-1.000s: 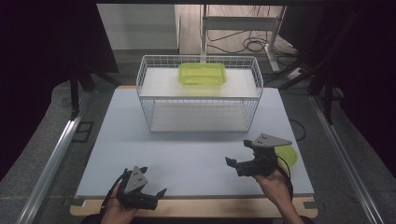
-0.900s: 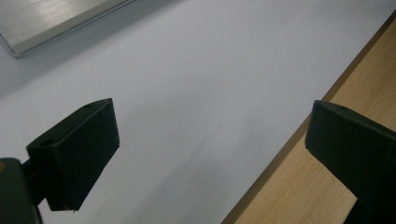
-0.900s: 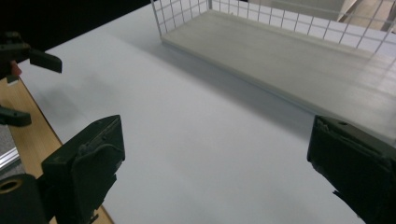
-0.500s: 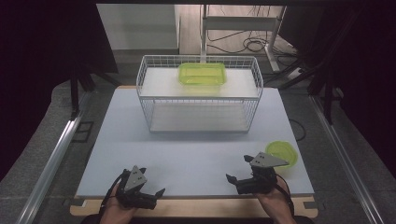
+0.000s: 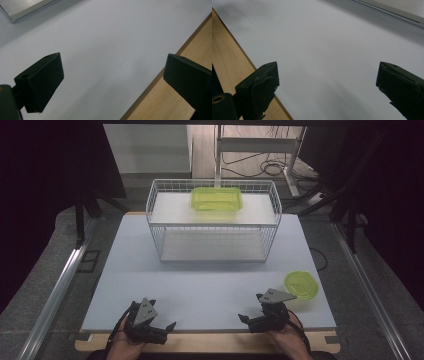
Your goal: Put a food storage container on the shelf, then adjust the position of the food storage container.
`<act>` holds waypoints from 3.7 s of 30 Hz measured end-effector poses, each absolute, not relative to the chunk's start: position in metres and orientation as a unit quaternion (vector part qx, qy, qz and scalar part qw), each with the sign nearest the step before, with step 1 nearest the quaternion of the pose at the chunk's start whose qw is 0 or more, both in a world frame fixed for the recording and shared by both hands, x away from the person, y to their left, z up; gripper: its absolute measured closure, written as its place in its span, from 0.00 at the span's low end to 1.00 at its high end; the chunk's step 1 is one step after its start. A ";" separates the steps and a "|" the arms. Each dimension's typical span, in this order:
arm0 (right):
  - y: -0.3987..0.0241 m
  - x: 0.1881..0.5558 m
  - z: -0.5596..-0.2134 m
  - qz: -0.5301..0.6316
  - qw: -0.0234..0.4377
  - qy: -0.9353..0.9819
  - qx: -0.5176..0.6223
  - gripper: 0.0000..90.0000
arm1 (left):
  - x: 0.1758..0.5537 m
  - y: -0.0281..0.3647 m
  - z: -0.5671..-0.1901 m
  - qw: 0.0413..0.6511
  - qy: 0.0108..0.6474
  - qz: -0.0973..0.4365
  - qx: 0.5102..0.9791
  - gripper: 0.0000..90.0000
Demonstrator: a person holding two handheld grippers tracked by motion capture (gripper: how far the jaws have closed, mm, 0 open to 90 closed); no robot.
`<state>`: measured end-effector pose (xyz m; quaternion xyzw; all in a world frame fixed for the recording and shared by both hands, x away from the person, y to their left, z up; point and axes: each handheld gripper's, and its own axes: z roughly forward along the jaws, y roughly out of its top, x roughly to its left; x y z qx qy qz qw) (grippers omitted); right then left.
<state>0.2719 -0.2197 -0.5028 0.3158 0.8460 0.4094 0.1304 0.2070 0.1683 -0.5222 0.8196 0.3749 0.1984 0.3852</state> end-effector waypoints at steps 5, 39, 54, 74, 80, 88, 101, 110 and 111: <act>-0.218 0.271 -0.500 0.416 0.132 0.848 0.302 0.00 | 0.207 0.168 -0.522 0.385 0.374 0.197 0.820 0.03; -0.361 0.305 -0.444 0.394 0.268 0.748 0.462 0.99 | 0.209 0.167 -0.525 0.375 0.375 0.195 0.825 0.03; -0.399 0.330 -0.469 0.341 0.288 0.736 0.509 0.99 | 0.209 0.166 -0.527 0.370 0.374 0.194 0.828 0.03; -0.388 0.331 -0.478 0.346 0.251 0.745 0.512 0.99 | 0.209 0.166 -0.527 0.367 0.372 0.193 0.830 0.03; -0.370 0.328 -0.478 0.345 0.233 0.759 0.501 0.99 | 0.209 0.165 -0.527 0.366 0.371 0.193 0.831 0.03; -0.346 0.326 -0.479 0.345 0.212 0.775 0.485 0.98 | 0.209 0.165 -0.527 0.366 0.370 0.192 0.832 0.03; -0.308 0.318 -0.480 0.353 0.171 0.796 0.462 0.95 | 0.209 0.165 -0.527 0.364 0.368 0.192 0.834 0.03; -0.321 0.313 -0.483 0.335 0.174 0.799 0.468 0.99 | 0.209 0.166 -0.527 0.364 0.371 0.194 0.832 0.03; -0.323 0.309 -0.488 0.332 0.162 0.803 0.467 0.99 | 0.209 0.166 -0.527 0.364 0.371 0.194 0.832 0.03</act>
